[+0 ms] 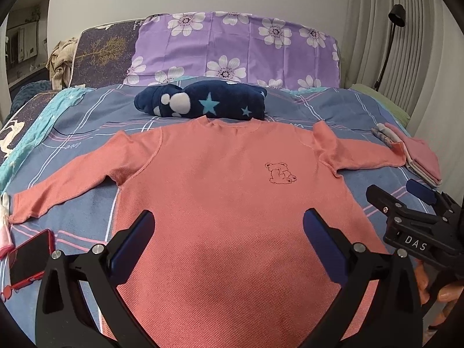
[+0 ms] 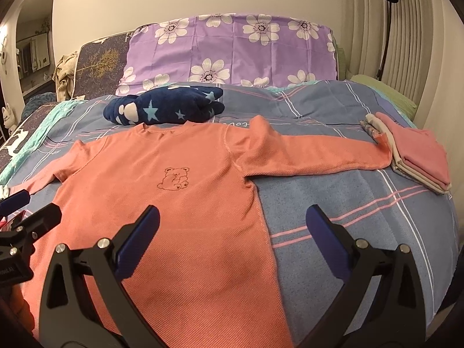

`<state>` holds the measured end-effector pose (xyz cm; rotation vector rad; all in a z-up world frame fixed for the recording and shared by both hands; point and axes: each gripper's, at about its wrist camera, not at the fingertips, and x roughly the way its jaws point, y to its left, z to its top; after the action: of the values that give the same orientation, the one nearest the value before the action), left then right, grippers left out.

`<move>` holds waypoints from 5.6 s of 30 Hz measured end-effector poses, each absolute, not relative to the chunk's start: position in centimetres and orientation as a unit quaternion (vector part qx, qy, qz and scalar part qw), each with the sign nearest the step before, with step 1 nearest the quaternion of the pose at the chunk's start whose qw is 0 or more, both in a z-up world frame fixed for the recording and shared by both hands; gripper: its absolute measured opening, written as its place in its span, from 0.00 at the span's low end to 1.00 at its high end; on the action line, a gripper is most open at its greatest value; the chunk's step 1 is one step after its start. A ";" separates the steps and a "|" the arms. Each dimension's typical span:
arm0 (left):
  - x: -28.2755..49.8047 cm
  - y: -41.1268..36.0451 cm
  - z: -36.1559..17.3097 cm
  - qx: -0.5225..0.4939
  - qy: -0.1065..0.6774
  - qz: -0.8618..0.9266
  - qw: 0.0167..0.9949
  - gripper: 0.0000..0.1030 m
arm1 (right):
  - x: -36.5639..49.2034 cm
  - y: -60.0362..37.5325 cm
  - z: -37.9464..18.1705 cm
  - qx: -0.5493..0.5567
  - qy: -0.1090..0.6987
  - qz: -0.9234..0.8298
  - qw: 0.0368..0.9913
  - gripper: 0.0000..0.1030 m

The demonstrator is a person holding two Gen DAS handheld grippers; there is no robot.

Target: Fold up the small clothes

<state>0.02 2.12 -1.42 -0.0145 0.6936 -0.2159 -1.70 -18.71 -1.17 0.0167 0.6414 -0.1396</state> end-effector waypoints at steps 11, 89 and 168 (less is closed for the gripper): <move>0.9 2.9 -2.1 -0.012 0.350 -0.095 0.932 0.99 | -0.4 -17.9 -1.3 -0.007 0.321 -0.059 0.945 0.98; 15.1 2.6 -3.2 -0.012 0.350 -0.174 0.921 0.62 | 3.9 -20.4 -3.6 0.013 0.399 -0.036 0.916 0.30; 18.2 10.7 -8.4 0.003 0.413 -0.051 0.909 0.36 | 12.2 -25.3 -5.0 0.119 0.387 -0.011 0.914 0.38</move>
<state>18.24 10.70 -8.37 0.0066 0.8519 -0.1048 12.18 -25.30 -5.03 0.2447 0.7969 -0.0226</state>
